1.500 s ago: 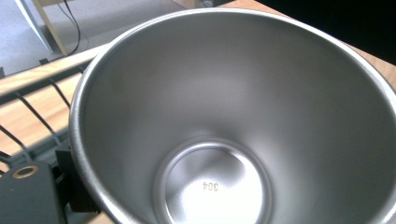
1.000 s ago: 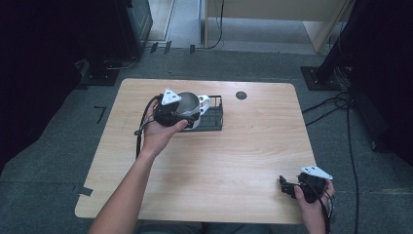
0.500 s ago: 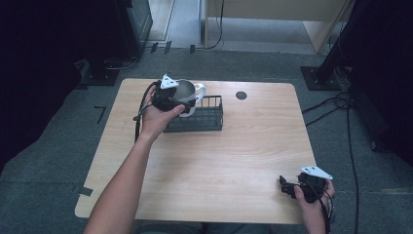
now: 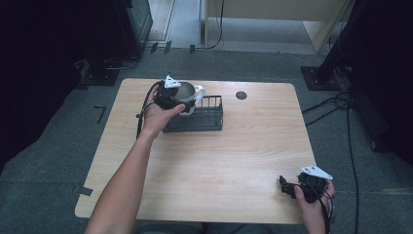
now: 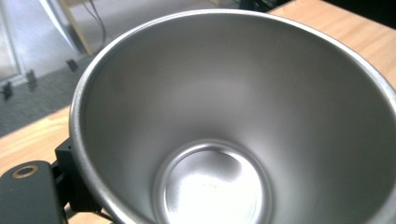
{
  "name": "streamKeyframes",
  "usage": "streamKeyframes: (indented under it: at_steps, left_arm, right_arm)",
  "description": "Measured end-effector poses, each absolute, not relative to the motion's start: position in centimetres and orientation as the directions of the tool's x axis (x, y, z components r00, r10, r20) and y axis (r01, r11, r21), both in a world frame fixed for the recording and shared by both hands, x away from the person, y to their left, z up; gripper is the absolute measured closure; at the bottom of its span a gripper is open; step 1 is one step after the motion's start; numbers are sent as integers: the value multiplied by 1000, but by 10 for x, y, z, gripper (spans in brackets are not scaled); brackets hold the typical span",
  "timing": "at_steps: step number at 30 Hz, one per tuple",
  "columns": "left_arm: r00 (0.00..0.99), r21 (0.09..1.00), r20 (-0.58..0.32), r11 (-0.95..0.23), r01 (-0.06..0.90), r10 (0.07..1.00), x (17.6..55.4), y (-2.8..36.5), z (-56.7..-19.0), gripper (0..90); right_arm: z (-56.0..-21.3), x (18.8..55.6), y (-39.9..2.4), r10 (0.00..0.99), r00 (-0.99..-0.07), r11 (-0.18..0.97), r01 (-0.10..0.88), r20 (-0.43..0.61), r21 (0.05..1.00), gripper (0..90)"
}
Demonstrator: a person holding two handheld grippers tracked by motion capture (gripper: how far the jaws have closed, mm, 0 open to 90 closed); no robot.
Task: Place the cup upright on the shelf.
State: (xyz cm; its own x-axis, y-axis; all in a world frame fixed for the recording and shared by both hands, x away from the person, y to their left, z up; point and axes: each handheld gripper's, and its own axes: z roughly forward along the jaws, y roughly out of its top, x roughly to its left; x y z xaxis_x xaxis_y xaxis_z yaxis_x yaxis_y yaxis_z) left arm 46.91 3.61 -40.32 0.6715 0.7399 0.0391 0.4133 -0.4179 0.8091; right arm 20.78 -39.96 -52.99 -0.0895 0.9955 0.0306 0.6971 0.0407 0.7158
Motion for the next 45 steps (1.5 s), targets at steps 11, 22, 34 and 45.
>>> streamKeyframes:
  at_steps: [11,22,34,45]
  left_arm:
    - [683,752,48,-476,456,729,475,37,-421,78]
    - [647,732,-19,-430,528,762,476,45,-422,0]
    - [638,747,-48,-396,534,769,471,51,-409,0]
    - [630,786,-119,-315,532,767,469,60,-394,0]
  right_arm:
    - [-530,208,-400,996,-89,40,697,31,716,0]
    - [-530,208,-400,996,-90,41,697,31,716,0]
    - [-530,208,-400,995,-90,41,697,30,715,0]
    - [-530,208,-400,996,-89,41,698,30,715,0]
